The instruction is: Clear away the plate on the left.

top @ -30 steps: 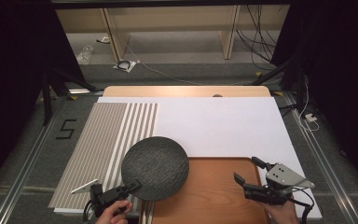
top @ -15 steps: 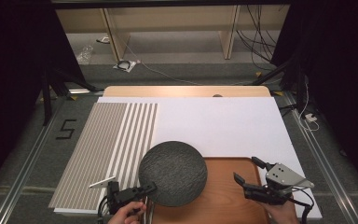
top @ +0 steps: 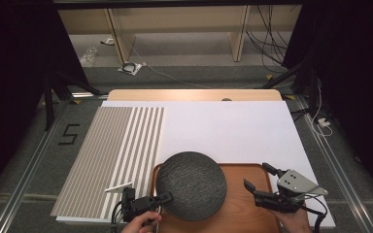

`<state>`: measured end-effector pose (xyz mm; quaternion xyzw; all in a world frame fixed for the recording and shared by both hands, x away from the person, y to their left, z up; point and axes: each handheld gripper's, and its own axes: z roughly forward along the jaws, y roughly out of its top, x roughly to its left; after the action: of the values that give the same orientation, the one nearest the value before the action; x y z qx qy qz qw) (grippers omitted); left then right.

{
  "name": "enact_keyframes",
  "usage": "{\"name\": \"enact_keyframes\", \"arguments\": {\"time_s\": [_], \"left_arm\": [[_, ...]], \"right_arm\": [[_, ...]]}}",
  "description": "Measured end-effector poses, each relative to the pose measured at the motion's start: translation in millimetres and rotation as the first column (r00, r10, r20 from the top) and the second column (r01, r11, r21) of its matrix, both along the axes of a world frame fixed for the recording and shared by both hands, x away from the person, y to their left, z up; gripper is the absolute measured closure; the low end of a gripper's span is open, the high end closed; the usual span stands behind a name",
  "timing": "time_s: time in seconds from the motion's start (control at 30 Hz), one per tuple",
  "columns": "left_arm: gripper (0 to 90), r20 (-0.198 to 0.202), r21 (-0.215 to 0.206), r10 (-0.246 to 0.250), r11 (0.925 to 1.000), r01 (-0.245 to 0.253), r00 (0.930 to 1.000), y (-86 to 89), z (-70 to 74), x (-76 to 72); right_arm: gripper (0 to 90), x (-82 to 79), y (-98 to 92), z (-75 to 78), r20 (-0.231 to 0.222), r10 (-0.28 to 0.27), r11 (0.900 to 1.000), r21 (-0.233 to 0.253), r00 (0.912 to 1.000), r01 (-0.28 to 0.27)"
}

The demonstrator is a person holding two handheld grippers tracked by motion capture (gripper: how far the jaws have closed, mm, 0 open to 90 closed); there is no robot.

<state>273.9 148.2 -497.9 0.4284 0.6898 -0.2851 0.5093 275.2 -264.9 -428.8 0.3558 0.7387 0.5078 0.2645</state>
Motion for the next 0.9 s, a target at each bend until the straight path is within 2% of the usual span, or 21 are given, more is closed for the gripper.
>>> {"name": "enact_keyframes", "arguments": {"time_s": [0.4, 0.9], "left_arm": [[82.0, -0.013, 0.019, -0.055, 0.9983, 0.056, 0.9984, -14.9, -5.0, 1.0], [81.9, -0.019, 0.029, -0.125, 0.9917, 0.125, 0.992, -31.8, -8.0, 0.8]], "right_arm": [[19.7, 0.0, 0.0, 0.1, 0.001, 0.0, 1.0, 0.003, 1.0, 0.0], [19.7, -0.2, 0.1, 0.0, 0.005, -0.001, 1.0, 0.007, 1.0, 0.001]]}}
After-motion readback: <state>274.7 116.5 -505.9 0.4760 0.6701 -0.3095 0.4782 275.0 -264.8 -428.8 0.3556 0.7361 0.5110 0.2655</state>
